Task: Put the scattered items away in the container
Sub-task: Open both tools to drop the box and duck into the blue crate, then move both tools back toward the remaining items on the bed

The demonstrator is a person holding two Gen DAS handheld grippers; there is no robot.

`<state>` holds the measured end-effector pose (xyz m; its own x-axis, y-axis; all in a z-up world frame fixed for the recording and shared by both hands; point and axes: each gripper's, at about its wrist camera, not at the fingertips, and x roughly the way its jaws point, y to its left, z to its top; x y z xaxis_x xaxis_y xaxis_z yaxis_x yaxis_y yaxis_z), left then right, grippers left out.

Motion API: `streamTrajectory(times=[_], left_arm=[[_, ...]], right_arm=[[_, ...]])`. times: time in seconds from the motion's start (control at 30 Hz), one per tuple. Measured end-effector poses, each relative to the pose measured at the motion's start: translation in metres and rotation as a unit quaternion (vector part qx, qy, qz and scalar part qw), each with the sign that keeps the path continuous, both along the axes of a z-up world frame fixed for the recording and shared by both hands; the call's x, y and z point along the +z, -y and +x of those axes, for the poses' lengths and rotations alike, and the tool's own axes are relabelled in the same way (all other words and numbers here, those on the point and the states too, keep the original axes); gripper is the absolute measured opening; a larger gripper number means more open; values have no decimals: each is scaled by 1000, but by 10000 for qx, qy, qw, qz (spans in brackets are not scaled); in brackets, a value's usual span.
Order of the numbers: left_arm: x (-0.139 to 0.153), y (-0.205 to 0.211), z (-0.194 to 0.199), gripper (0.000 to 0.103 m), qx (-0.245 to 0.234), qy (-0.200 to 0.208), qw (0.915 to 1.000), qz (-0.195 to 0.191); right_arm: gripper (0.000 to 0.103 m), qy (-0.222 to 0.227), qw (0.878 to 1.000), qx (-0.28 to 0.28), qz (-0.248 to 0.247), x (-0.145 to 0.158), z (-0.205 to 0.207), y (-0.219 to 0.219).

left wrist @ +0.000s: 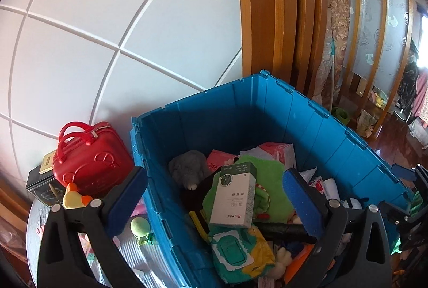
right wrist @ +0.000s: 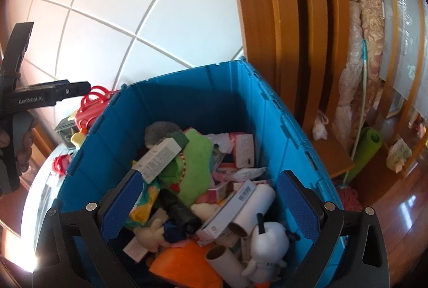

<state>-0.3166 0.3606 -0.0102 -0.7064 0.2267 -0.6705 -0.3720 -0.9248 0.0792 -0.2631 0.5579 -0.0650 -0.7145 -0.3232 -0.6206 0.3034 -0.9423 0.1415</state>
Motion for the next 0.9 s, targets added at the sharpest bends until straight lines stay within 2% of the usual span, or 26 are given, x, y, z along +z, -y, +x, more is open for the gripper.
streamTrajectory(times=[0.3,0.5,0.67,0.9], left_arm=[[-12,76,33,103,468,68,9988,141],[-24,146,52,103,760,136,9964,354],[-38,216,61,103,991,251,9938,443],[-70,325,65,103,1371,382,9896,222]], right_arm=[[103,-120,9987,473,132,12,23,54],[103,-292,9963,741,313,27,48,108],[103,-324,9939,931,488,28,68,169],[103,-152,9914,1150,612,7,90,269]])
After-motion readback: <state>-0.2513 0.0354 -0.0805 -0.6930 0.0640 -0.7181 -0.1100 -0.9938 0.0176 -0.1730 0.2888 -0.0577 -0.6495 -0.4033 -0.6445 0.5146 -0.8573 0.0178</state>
